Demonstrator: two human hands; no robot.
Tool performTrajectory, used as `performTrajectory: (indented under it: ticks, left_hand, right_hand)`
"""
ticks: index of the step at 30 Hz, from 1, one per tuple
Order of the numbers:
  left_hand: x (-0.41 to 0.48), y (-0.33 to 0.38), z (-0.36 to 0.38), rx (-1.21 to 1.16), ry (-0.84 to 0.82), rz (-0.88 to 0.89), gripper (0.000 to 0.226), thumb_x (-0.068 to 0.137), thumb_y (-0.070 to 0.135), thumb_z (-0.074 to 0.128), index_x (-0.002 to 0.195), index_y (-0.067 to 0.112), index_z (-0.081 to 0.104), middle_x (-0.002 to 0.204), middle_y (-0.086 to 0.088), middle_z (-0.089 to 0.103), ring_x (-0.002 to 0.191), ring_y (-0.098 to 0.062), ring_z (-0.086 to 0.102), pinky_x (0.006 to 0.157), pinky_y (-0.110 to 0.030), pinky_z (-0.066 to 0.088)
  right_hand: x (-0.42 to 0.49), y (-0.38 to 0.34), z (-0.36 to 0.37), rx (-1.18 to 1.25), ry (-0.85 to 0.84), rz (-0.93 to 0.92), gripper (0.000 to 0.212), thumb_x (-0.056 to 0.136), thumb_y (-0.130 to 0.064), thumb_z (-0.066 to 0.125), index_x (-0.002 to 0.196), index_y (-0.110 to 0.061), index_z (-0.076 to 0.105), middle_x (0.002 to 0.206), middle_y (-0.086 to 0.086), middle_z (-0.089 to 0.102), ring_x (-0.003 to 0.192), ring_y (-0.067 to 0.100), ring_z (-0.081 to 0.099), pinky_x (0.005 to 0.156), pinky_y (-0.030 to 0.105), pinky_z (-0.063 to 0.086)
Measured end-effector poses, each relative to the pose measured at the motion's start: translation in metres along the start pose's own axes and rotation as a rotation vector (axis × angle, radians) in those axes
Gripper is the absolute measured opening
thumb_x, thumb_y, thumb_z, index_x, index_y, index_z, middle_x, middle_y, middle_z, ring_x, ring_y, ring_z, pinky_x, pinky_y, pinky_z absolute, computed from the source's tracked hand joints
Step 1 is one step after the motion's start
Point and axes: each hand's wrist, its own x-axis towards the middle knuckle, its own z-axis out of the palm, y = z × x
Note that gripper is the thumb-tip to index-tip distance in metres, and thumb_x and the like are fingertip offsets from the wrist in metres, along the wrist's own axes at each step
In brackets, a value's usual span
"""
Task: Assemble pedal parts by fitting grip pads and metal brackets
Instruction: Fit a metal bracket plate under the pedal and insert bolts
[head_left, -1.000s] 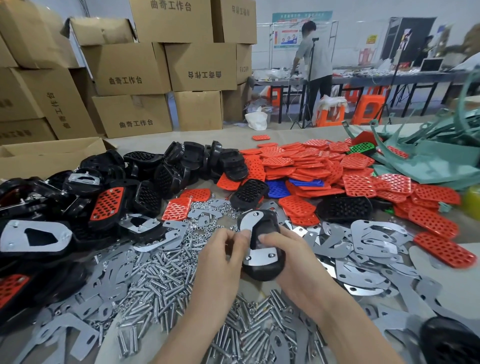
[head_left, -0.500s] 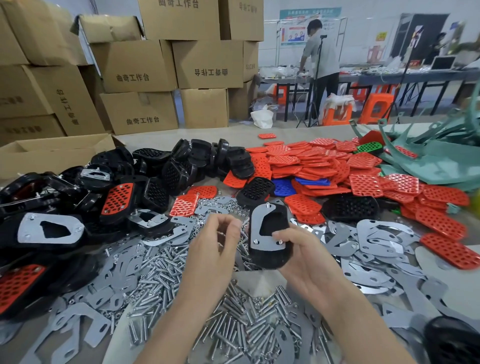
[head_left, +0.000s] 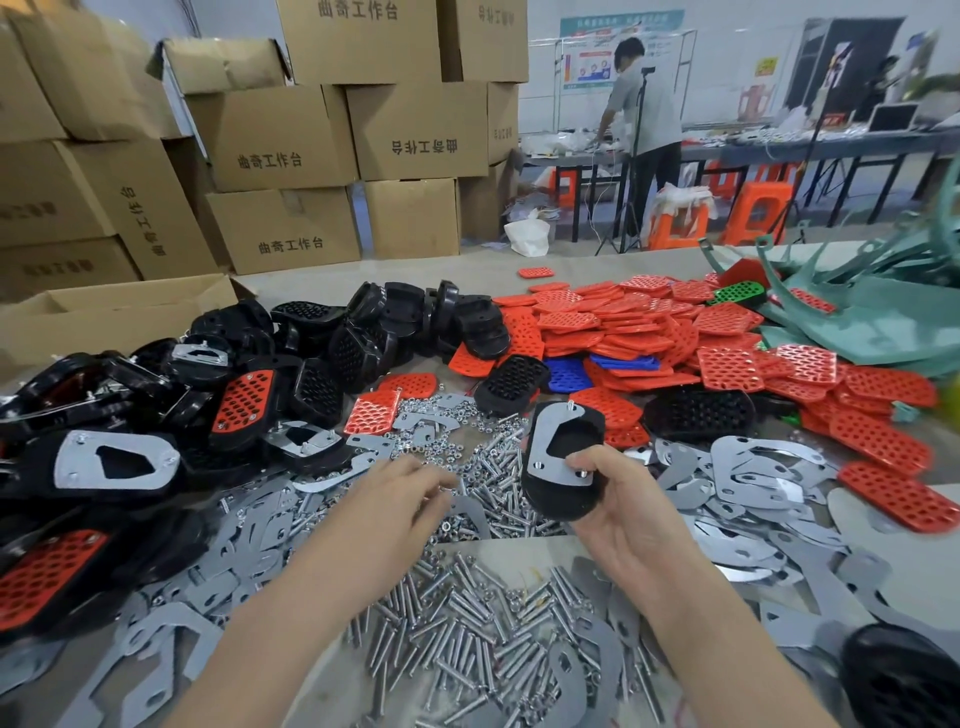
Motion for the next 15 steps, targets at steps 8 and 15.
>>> performTrajectory:
  ticks: [8, 15]
  left_hand:
    - [0.009, 0.007, 0.007, -0.088, -0.104, 0.013, 0.009, 0.101, 0.042, 0.052, 0.11, 0.043, 0.055, 0.111, 0.028, 0.04, 0.106, 0.008, 0.04, 0.103, -0.025, 0.04]
    - [0.02, -0.007, -0.007, -0.404, -0.086, -0.188, 0.005, 0.097, 0.034, 0.065, 0.092, 0.034, 0.064, 0.086, 0.009, 0.068, 0.062, 0.0, 0.058, 0.059, -0.018, 0.047]
  right_hand:
    - [0.0, 0.001, -0.002, -0.024, -0.008, -0.003, 0.031, 0.089, 0.012, 0.045, 0.108, -0.001, 0.066, 0.091, 0.015, 0.078, 0.072, 0.024, 0.076, 0.062, 0.034, 0.063]
    - [0.002, 0.001, -0.006, 0.012, -0.04, -0.004, 0.033, 0.089, 0.01, 0.047, 0.113, 0.002, 0.068, 0.1, 0.016, 0.078, 0.079, 0.025, 0.077, 0.064, 0.033, 0.063]
